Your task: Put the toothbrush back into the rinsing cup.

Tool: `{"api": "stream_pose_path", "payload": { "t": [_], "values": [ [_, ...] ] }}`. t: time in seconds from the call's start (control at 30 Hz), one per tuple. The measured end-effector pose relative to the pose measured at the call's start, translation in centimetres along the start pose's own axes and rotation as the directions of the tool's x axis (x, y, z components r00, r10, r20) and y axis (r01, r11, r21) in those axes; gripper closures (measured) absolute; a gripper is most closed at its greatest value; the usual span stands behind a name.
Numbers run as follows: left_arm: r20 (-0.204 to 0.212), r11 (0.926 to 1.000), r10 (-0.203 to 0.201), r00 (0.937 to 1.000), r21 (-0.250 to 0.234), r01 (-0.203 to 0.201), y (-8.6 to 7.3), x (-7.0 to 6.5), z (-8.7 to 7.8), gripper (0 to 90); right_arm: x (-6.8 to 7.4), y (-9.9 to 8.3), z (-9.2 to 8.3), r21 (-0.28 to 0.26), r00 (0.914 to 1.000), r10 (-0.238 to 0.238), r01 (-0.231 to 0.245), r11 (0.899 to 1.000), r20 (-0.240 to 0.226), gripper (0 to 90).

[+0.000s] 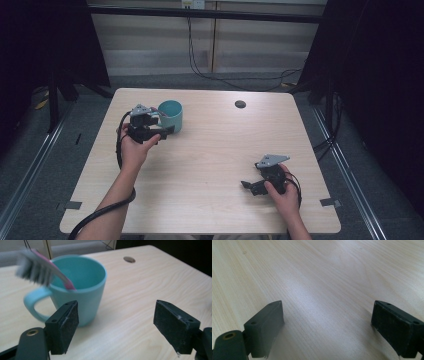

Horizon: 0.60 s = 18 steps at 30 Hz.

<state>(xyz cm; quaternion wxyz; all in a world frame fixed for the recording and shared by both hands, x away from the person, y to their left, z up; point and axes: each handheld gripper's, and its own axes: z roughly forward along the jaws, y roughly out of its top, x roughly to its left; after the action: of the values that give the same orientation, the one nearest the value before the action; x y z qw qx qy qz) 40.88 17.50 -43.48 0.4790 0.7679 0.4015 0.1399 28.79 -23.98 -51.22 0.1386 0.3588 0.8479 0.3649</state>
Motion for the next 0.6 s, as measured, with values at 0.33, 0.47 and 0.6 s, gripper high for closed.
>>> {"api": "stream_pose_path", "payload": {
  "t": [0.33,0.47,0.6],
  "values": [
    [0.035,0.9999,-0.01,0.9993,0.006,0.01,-3.7,-1.1,-0.1,20.5,0.0,0.0,0.0,-0.001,1.0,-0.002,0.002,1.0,0.0,10.4],
    [0.047,0.9999,0.0,0.9989,0.015,0.0,-4.7,-1.7,0.0,20.5,0.0,0.0,0.0,-0.001,1.0,-0.003,0.003,1.0,0.001,10.5],
    [0.048,0.9998,0.009,0.9988,0.015,-0.01,-5.1,-1.9,0.0,20.4,0.0,0.0,0.0,-0.002,1.0,-0.005,0.005,1.0,0.0,10.5]
  ]
}}
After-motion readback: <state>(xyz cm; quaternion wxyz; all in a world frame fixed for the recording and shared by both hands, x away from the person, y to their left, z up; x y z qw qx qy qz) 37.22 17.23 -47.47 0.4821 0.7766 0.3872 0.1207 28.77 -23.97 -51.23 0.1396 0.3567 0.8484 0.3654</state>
